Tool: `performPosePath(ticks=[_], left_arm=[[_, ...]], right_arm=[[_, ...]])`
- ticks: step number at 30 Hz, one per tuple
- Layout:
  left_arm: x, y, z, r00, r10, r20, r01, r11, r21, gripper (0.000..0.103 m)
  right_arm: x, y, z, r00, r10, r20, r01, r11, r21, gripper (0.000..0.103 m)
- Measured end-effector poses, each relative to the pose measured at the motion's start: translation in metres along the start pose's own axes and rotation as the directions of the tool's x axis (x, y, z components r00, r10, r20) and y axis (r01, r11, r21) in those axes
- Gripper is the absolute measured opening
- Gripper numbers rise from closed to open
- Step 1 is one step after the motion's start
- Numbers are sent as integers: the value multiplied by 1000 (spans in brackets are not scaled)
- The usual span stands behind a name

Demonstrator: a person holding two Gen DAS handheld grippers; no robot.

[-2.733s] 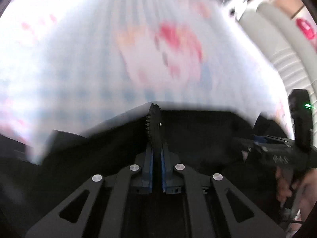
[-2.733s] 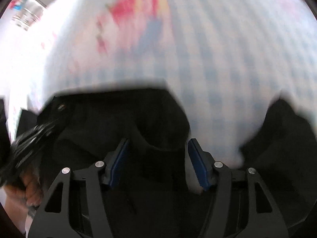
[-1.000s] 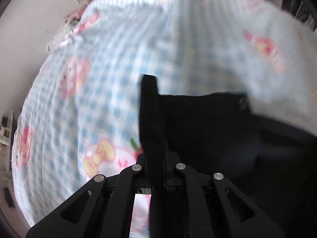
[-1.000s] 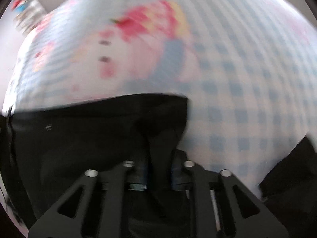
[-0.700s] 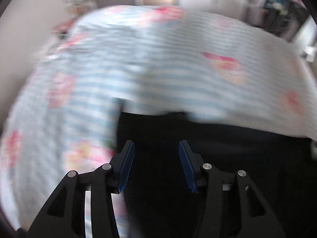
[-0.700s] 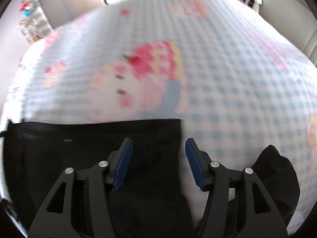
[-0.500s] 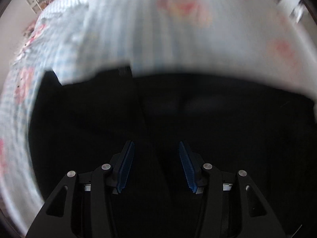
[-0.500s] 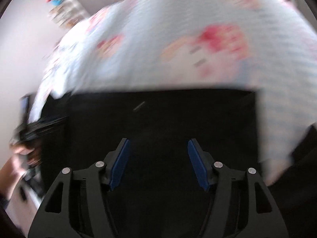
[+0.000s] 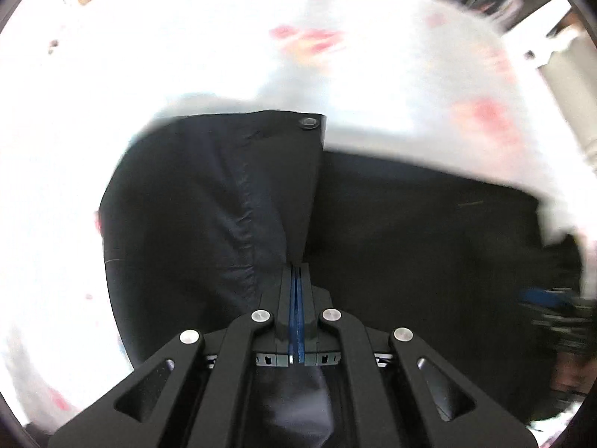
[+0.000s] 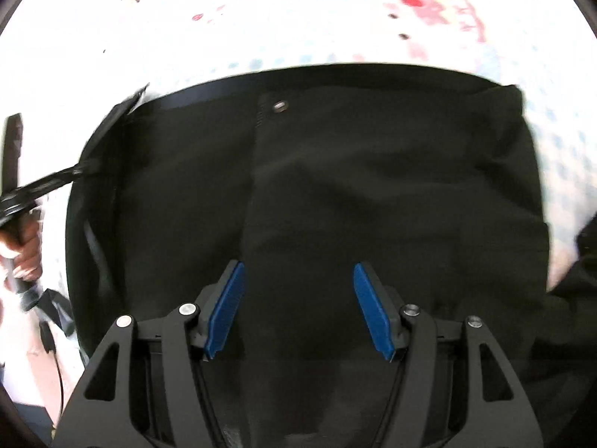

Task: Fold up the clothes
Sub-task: 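Lay the black jacket flat on the duvet with both grippers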

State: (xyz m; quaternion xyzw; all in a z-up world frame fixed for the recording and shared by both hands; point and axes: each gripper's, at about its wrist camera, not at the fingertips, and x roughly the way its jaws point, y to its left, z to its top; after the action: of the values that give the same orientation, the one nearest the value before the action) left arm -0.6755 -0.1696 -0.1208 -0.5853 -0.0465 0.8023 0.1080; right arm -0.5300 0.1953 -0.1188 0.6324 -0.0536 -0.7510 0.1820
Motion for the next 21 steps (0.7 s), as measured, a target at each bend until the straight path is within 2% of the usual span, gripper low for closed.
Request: performPosePath(ticks=[2, 4, 6, 7, 9, 11, 12, 13, 15, 16, 17, 18, 19, 20, 21], left_arm=[[3, -38, 2, 993, -117, -16, 117, 993, 22, 0], [16, -67, -1, 975, -215, -46, 217, 976, 27, 1], [50, -87, -12, 965, -232, -118, 233, 972, -10, 1], [74, -93, -20, 950, -256, -176, 251, 967, -53, 1], [127, -100, -38, 895, -327, -303, 289, 943, -166, 2], [140, -105, -47, 862, -389, -326, 339, 919, -202, 3], [128, -109, -51, 870, -389, -303, 348, 920, -181, 5], [112, -109, -51, 891, -367, -266, 341, 929, -143, 8], [83, -107, -48, 928, -321, -186, 312, 947, -76, 22], [77, -106, -43, 942, -294, -160, 289, 956, -53, 41], [75, -106, -36, 954, -264, -140, 263, 964, -28, 48], [73, -106, -29, 965, -235, -119, 236, 972, -4, 46], [75, -107, -17, 968, -222, -120, 225, 974, 18, 45], [76, -109, -8, 965, -235, -120, 240, 970, 30, 35], [76, -117, -2, 958, -265, -113, 270, 962, 38, 31]], right_arm=[[-11, -10, 4, 1000, 15, 21, -16, 999, 34, 62], [-20, -16, 7, 998, 24, 53, -28, 998, 61, 63], [-19, -20, 12, 997, 20, 68, -26, 995, 92, 66], [-15, -21, 15, 998, 20, 67, -27, 994, 106, 66], [-7, -21, 18, 998, 32, 52, -39, 990, 138, 66], [3, -16, 18, 998, 57, 32, -61, 987, 148, 66], [7, -15, 15, 998, 64, 27, -67, 988, 136, 66], [9, -11, 14, 998, 63, 23, -66, 991, 116, 66], [12, -3, 12, 999, 31, 24, -33, 997, 75, 66], [14, 0, 12, 1000, 13, 26, -14, 998, 62, 66], [17, 2, 13, 1000, -6, 28, 5, 999, 49, 66], [20, 5, 19, 999, -33, 38, 32, 999, 37, 66], [22, 7, 28, 996, -72, 60, 70, 997, 24, 66], [24, 9, 37, 990, -111, 83, 111, 994, 12, 66], [19, 10, 48, 973, -190, 132, 192, 981, 0, 66]])
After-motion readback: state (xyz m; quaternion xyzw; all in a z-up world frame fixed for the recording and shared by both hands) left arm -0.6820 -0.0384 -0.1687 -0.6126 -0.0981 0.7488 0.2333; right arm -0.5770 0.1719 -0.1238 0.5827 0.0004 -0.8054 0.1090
